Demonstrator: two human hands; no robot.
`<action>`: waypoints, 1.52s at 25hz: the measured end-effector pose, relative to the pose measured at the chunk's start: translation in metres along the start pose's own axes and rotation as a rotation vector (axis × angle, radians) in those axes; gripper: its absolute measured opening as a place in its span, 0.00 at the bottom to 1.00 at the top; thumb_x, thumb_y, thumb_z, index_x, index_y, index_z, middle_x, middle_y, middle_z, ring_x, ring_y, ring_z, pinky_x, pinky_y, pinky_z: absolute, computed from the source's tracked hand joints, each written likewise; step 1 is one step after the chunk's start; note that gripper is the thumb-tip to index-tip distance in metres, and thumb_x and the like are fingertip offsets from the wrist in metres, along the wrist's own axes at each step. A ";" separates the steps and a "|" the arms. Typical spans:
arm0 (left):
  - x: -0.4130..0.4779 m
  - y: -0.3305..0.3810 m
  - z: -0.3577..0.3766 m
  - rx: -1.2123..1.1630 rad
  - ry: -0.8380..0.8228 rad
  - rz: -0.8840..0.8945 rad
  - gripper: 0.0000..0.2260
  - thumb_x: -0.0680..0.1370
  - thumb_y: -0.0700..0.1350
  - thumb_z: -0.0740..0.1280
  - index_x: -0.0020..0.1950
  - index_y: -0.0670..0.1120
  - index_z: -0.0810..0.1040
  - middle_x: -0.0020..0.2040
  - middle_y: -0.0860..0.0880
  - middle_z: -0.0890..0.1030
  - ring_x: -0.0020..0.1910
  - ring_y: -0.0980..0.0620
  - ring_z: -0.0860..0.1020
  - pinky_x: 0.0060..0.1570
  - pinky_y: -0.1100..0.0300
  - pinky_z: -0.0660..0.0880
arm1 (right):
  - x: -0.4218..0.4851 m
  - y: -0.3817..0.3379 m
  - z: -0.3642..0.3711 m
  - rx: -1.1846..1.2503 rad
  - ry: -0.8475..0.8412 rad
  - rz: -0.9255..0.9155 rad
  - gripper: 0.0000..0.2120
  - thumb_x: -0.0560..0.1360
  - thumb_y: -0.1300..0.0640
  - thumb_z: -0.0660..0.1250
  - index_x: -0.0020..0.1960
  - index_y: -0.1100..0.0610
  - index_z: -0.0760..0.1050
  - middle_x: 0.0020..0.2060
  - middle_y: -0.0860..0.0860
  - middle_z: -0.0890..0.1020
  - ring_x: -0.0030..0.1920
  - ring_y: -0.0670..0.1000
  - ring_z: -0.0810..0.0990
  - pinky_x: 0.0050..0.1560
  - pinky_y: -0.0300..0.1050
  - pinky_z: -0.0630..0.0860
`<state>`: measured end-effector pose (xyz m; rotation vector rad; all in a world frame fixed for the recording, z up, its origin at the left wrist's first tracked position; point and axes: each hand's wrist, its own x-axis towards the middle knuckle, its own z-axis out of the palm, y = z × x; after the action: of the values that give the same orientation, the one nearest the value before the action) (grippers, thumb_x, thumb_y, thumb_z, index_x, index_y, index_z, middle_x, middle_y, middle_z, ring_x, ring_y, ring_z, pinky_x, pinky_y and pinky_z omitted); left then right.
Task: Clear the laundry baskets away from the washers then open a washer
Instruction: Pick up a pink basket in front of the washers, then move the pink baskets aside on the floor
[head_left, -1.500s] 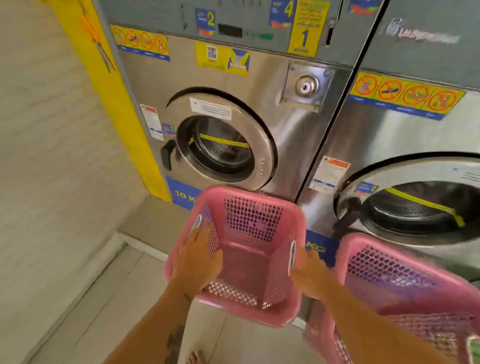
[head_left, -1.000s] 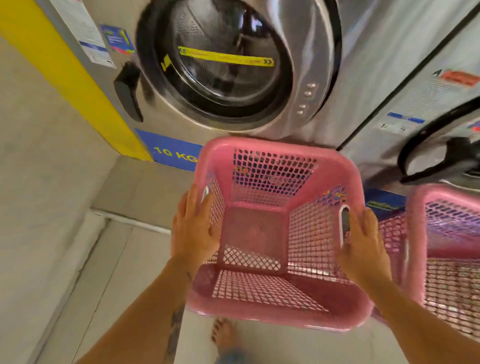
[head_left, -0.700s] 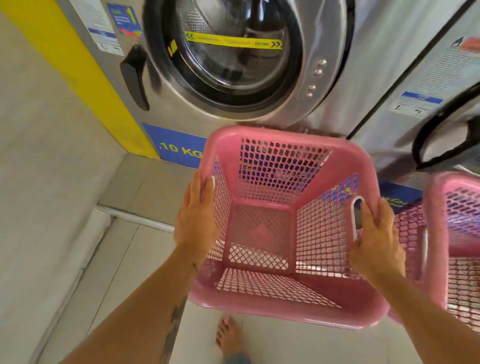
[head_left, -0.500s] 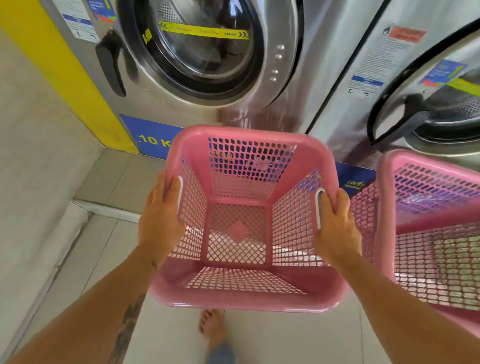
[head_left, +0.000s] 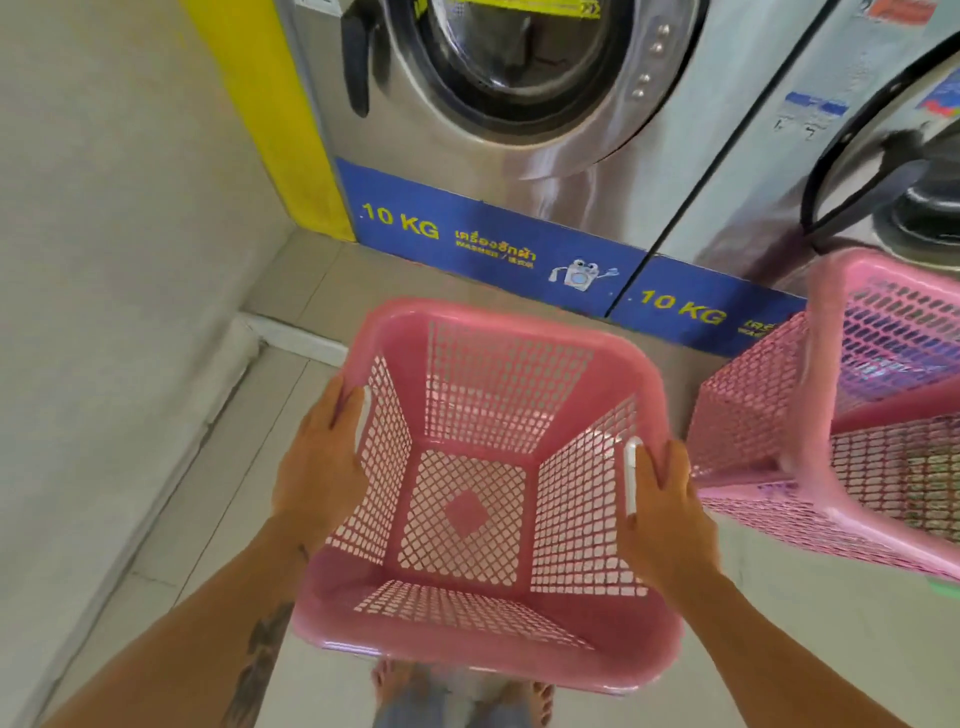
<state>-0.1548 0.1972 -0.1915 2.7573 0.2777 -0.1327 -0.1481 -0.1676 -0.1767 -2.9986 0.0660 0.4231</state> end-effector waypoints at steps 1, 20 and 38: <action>-0.001 -0.013 0.005 0.017 -0.018 -0.013 0.38 0.74 0.39 0.67 0.79 0.50 0.52 0.80 0.49 0.50 0.73 0.43 0.64 0.57 0.45 0.78 | -0.002 -0.008 0.014 0.001 -0.007 -0.006 0.38 0.66 0.59 0.71 0.73 0.53 0.58 0.72 0.59 0.57 0.56 0.66 0.77 0.43 0.60 0.81; 0.063 -0.192 0.021 0.049 0.016 -0.194 0.32 0.72 0.39 0.69 0.74 0.51 0.64 0.76 0.52 0.61 0.68 0.46 0.69 0.58 0.49 0.74 | 0.040 -0.187 0.119 0.073 -0.111 -0.011 0.39 0.66 0.57 0.68 0.72 0.50 0.53 0.71 0.53 0.54 0.51 0.62 0.76 0.42 0.56 0.78; 0.042 0.232 -0.054 -0.548 -0.012 0.216 0.13 0.75 0.36 0.62 0.55 0.48 0.81 0.51 0.51 0.84 0.49 0.51 0.81 0.56 0.55 0.76 | -0.014 0.049 -0.105 0.501 0.139 -0.132 0.26 0.74 0.58 0.67 0.71 0.55 0.68 0.68 0.49 0.70 0.68 0.50 0.69 0.68 0.43 0.64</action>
<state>-0.0621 0.0121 -0.0658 2.2214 0.0039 -0.0122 -0.1362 -0.2287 -0.0776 -2.5142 -0.0132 0.1527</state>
